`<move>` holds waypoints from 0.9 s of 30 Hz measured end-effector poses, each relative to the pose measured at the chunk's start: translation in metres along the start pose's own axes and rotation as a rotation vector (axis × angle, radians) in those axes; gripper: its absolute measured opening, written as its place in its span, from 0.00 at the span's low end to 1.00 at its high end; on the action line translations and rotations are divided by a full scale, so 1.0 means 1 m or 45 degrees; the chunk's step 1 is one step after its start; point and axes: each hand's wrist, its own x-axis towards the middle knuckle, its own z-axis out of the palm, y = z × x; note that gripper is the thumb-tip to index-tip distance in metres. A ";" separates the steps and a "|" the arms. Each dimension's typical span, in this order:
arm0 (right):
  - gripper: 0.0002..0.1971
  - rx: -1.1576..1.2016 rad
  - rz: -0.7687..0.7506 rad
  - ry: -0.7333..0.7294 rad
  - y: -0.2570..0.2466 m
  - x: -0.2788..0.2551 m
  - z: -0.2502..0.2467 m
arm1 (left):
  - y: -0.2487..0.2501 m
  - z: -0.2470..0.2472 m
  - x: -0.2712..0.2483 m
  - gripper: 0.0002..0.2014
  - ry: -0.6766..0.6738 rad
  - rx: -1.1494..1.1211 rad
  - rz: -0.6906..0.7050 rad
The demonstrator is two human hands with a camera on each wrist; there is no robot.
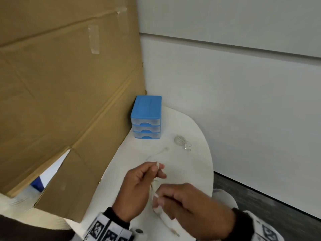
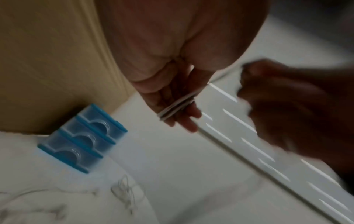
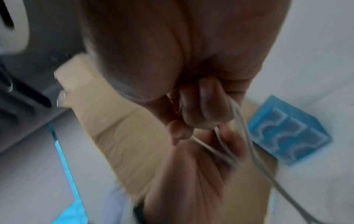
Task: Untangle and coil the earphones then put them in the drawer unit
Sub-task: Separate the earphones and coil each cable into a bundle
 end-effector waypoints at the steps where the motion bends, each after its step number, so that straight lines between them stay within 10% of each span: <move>1: 0.10 0.043 -0.009 0.089 -0.003 0.005 -0.013 | -0.003 0.002 -0.004 0.15 -0.064 0.035 -0.001; 4: 0.10 0.053 0.054 0.402 0.021 0.023 -0.036 | 0.001 0.010 -0.011 0.17 -0.131 -0.301 -0.157; 8: 0.11 0.063 0.139 0.212 0.054 0.020 0.003 | 0.017 0.014 0.006 0.12 0.047 -0.649 -0.144; 11: 0.13 0.042 0.100 -0.020 0.028 0.003 0.014 | 0.009 0.003 0.026 0.16 0.173 -0.200 0.074; 14: 0.10 0.198 0.017 -0.015 0.000 0.004 -0.023 | 0.000 0.000 0.022 0.18 -0.065 0.138 0.043; 18: 0.11 0.123 0.045 0.365 0.023 0.025 -0.066 | 0.011 0.007 -0.001 0.20 -0.278 -0.421 -0.180; 21: 0.14 0.093 0.163 0.148 0.042 0.024 -0.033 | 0.026 0.006 0.005 0.22 -0.107 -0.644 -0.083; 24: 0.10 0.023 0.079 -0.124 0.006 -0.002 -0.008 | 0.026 -0.002 0.018 0.14 0.111 -0.294 0.127; 27: 0.11 0.219 -0.067 -0.013 -0.022 -0.002 -0.032 | 0.020 -0.005 0.008 0.16 -0.054 0.205 0.179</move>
